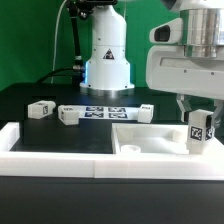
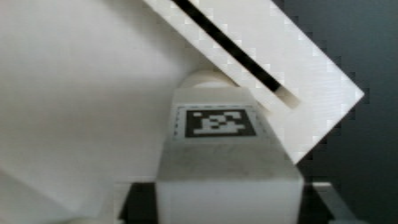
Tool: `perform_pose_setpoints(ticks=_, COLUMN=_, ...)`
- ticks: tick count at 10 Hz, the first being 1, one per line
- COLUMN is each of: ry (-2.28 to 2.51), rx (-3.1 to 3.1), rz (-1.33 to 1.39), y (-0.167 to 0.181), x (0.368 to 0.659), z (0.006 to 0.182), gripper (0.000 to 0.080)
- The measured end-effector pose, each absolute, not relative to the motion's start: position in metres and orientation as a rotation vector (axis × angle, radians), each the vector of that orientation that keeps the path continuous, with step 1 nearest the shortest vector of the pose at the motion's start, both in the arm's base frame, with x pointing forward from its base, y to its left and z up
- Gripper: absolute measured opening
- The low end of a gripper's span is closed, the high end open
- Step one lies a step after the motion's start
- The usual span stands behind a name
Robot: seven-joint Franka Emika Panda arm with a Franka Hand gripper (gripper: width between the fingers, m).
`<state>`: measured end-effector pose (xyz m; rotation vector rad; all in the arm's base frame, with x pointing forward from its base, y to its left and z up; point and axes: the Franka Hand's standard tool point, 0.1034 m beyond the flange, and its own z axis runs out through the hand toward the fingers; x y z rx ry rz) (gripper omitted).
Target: Assemble one leg
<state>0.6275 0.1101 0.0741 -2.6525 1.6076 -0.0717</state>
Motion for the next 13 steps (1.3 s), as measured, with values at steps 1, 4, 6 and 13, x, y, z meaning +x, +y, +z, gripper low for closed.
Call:
perform_pose_setpoints(ticks=1, ry=1.722, rx=-2.571, rz=-0.056, y=0.11, x=0.6268, z=0.0742, gripper=0.0291)
perform_pose_setpoints(ticks=4, ry=1.884, rx=-2.438, rz=-0.025, y=0.1108, x=0.6259, z=0.074, gripper=0.0291)
perform_pose_setpoints(ticks=6, ry=1.861, rx=-2.457, rz=-0.027, y=0.111, x=0.6259, z=0.0734, gripper=0.0466)
perform_pose_setpoints(ticks=13, ry=1.11, rx=-2.876, rz=-0.068, y=0.1149, x=0.628, z=0.0748, gripper=0.0649)
